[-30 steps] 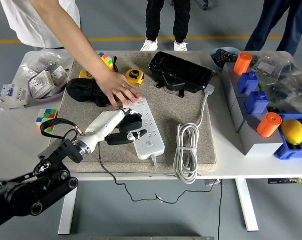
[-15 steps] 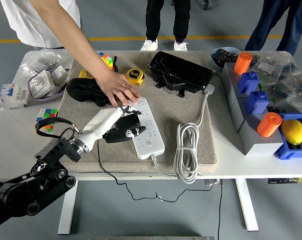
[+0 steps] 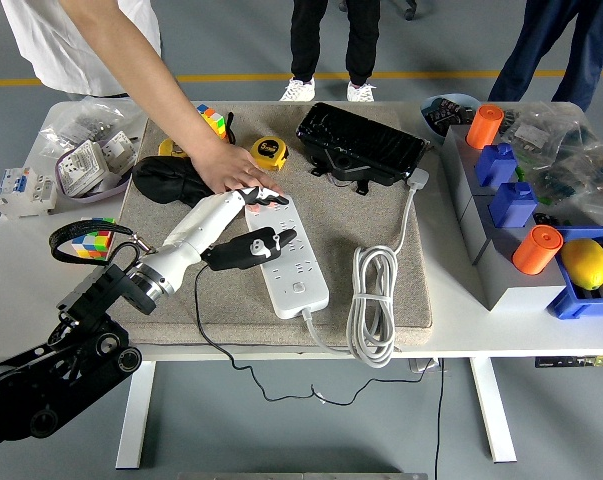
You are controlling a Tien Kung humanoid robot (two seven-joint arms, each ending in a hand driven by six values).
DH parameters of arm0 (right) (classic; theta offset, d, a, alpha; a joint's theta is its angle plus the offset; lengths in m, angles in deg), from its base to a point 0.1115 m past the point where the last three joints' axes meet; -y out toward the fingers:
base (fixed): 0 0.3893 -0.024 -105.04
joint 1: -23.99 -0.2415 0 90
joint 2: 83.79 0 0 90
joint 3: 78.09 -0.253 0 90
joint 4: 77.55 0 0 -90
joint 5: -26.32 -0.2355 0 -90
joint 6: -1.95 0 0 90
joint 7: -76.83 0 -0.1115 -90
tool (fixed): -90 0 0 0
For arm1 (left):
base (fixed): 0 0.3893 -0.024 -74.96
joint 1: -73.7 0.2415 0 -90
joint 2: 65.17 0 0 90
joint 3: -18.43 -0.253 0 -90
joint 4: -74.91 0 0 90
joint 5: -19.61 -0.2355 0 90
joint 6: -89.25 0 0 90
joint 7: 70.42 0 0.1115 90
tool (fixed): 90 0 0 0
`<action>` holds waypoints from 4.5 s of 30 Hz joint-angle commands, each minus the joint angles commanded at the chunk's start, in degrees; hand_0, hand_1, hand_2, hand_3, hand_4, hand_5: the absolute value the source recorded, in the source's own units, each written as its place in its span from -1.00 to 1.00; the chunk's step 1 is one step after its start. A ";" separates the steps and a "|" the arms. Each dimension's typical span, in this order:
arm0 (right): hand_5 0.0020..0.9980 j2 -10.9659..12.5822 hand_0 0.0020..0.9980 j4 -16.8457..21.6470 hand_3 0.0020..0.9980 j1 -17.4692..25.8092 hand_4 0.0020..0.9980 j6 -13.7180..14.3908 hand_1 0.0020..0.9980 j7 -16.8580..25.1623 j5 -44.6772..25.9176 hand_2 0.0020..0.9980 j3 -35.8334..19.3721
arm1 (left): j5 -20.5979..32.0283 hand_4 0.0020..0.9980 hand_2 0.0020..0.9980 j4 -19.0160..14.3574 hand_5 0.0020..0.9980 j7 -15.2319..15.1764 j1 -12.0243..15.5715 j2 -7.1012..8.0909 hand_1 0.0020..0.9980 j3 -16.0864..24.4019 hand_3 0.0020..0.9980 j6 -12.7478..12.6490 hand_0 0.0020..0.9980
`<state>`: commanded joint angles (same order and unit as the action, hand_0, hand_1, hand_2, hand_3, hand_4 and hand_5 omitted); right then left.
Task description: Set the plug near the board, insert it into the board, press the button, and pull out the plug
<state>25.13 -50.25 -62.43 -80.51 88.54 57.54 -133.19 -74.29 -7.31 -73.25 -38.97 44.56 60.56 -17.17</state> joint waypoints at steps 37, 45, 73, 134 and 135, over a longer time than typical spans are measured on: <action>-0.65 1.16 0.23 0.13 0.07 -0.10 0.33 -0.10 0.22 0.00 -0.18 0.13 1.67 | 4.31 0.51 -0.63 -9.44 -1.00 31.75 -4.37 -0.94 -0.76 -6.06 0.93 26.95 -0.89; -0.66 1.08 0.23 0.11 0.07 0.02 0.33 -0.11 0.22 0.01 -0.22 0.14 1.37 | 3.33 0.52 -0.63 -5.98 -1.00 32.14 -5.14 -1.83 -0.76 -6.75 0.91 27.30 -0.89; -0.66 0.71 0.23 0.12 0.07 0.03 0.33 -0.13 0.22 0.01 0.01 0.13 0.67 | 3.29 0.53 -0.63 -5.88 -1.00 32.76 -4.22 -1.02 -0.77 -5.87 0.83 28.48 -0.89; -0.66 0.25 0.23 0.02 0.07 0.19 0.33 -0.18 0.22 -0.02 0.07 0.13 0.24 | 13.98 0.68 0.09 -0.39 -0.10 7.19 -2.89 -1.92 0.04 -2.58 0.37 6.17 -0.34; -0.66 0.24 0.23 0.02 0.07 0.19 0.33 -0.18 0.22 -0.02 0.08 0.13 0.25 | 14.55 0.68 0.09 0.11 -0.10 5.86 -2.81 -2.06 0.04 -2.49 0.37 5.31 -0.34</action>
<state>25.37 -50.23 -62.25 -80.69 88.52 57.62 -132.94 -59.74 -7.20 -67.39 -41.78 42.50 58.07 -11.86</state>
